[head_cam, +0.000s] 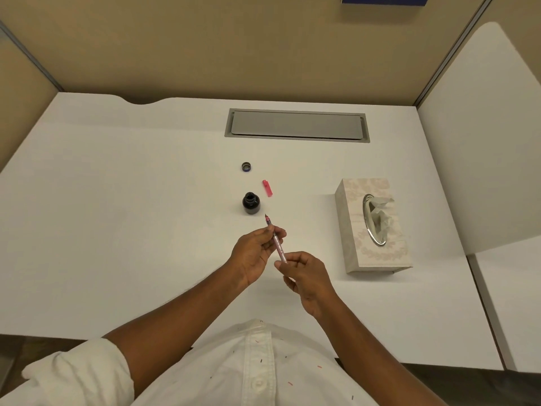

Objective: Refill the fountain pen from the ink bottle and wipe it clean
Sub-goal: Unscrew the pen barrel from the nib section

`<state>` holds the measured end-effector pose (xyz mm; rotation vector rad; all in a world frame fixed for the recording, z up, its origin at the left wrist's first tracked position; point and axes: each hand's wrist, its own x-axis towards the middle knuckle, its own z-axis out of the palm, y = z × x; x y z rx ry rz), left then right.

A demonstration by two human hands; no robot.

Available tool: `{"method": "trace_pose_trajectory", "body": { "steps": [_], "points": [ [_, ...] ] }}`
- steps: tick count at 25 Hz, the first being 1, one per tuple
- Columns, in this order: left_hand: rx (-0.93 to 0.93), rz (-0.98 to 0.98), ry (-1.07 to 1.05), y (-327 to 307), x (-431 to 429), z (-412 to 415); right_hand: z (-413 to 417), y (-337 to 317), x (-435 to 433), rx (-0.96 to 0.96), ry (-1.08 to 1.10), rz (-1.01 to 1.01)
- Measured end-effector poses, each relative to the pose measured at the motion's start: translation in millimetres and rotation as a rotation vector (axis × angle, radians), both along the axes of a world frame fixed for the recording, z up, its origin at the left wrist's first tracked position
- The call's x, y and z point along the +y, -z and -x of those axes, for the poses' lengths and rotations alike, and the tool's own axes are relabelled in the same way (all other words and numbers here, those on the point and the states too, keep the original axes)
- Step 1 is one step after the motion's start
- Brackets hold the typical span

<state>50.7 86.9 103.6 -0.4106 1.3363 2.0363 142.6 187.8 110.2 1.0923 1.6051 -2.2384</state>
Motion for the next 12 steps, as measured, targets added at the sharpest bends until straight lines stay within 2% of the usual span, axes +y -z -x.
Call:
{"method": "trace_pose_trajectory", "body": {
  "steps": [3, 9, 12],
  "points": [
    [-0.02, -0.001, -0.009, 3, -1, -4, 5, 2, -4, -0.034, 0.013, -0.118],
    [-0.039, -0.015, -0.049, 3, -7, 5, 12, 0, -9, -0.088, -0.146, 0.061],
    [-0.047, -0.011, -0.053, 6, -10, 7, 14, 3, -10, -0.064, -0.09, -0.059]
  ]
}}
